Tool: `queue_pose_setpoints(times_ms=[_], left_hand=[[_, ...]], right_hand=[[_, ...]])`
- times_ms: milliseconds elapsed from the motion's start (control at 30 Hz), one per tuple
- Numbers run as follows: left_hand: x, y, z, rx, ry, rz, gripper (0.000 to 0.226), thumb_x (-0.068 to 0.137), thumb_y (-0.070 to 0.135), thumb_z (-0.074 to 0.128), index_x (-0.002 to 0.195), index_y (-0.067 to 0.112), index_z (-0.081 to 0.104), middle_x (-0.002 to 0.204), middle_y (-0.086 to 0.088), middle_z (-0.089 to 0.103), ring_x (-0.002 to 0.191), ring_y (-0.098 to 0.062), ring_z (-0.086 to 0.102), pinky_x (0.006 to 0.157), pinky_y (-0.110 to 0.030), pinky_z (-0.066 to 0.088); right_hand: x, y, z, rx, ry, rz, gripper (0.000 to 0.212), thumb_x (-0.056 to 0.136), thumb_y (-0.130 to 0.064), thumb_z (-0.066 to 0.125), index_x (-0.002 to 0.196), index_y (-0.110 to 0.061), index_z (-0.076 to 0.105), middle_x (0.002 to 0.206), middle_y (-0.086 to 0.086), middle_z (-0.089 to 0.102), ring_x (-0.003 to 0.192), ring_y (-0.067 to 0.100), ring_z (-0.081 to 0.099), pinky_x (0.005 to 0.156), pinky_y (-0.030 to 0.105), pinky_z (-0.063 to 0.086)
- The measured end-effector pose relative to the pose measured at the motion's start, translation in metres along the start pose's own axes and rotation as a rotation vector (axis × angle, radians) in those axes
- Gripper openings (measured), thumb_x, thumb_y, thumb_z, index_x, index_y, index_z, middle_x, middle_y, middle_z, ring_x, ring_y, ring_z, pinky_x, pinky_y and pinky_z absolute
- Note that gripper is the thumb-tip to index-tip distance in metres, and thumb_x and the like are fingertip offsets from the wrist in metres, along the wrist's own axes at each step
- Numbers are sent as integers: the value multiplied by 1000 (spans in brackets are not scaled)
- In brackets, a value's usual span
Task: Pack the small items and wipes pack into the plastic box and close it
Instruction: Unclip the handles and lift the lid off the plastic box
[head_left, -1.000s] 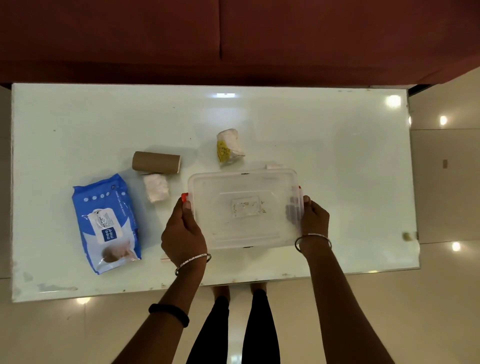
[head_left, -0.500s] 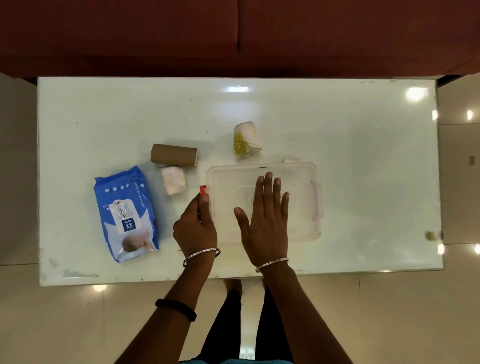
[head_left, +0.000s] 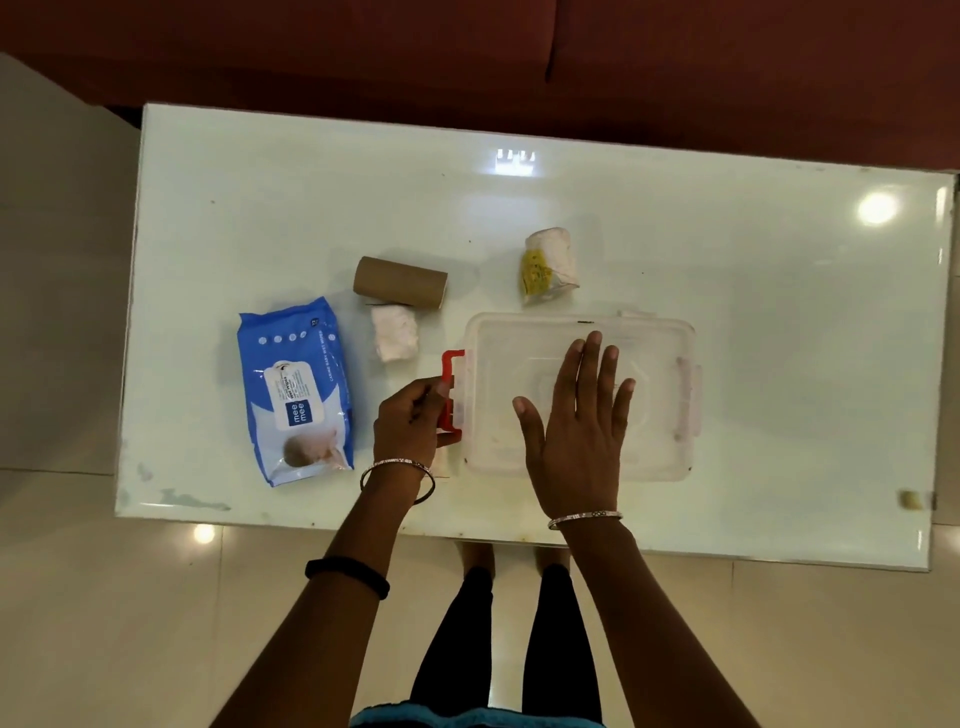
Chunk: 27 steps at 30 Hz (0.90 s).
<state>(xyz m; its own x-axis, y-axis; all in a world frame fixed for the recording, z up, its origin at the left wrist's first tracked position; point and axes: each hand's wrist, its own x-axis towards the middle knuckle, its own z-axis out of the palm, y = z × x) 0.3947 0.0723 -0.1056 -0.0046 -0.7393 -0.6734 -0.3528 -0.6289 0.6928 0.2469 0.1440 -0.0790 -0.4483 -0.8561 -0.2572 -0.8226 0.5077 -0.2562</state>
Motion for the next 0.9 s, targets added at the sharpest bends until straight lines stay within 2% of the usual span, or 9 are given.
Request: queue_pose_setpoints(times_ms=[67,133,200,300,400,500,567,667,900], left_hand=[[0,-4,0,-20,-10,18,24,92,25,55,112,14,65,97,-10,69,83,-21,69,60,-28,61],[3,-5,0,-48,-5,15,26,92,22,56,112,10,66,93,-8,70,79,-16,69,54,-20,57],[7,-7,-1,7,9,51,25,92,21,56,109,8,68,89,-7,70,73,-14,66,56,-19,55],[10,-8,-2,10,-5,68,22,90,21,59,106,9,69,83,-5,70,69,-13,65,60,-21,55],[11,-8,-3,-19,-21,41,25,88,26,61,107,11,67,82,-2,68,64,-4,65,47,-14,53],[12,-8,-3,96,-19,90,30,89,32,59,108,11,67,95,-9,70,80,-19,67,64,-27,60],[12,-8,-1,178,-1,121,31,90,33,57,107,9,67,100,-12,71,87,-25,66,77,-32,55],[13,-6,2,287,27,144,31,91,32,55,106,7,67,99,-14,72,86,-24,64,79,-28,47],[13,-5,6,365,79,131,30,92,31,54,107,8,66,104,-13,71,92,-28,65,80,-26,43]], right_hand=[[1,-12,-6,44,38,4,81,93,-55,40,153,-8,13,163,12,8,151,29,0,119,58,9],[5,-30,-11,42,65,-156,81,85,-55,48,150,-12,27,160,11,22,150,29,9,118,59,9],[11,-47,-14,-7,44,-366,74,80,-56,52,142,-16,44,155,9,35,149,29,17,116,60,11],[26,-58,-21,-105,-32,-479,63,75,-54,57,123,-14,61,149,10,43,146,32,24,115,60,15],[37,-58,-25,-185,-138,-506,62,69,-56,61,116,-15,61,150,11,40,146,36,20,115,61,16],[40,-62,-25,-243,-202,-519,69,64,-55,66,119,-13,55,150,13,37,146,41,17,113,65,16],[39,-65,-25,-243,-200,-506,67,65,-51,66,118,-11,55,148,13,38,145,41,19,112,66,16],[42,-68,-23,-232,-178,-493,62,64,-46,64,115,-10,57,144,12,42,141,41,25,112,66,17],[45,-68,-25,-184,-175,-509,49,65,-40,64,104,-10,64,133,5,50,135,39,32,111,66,18]])
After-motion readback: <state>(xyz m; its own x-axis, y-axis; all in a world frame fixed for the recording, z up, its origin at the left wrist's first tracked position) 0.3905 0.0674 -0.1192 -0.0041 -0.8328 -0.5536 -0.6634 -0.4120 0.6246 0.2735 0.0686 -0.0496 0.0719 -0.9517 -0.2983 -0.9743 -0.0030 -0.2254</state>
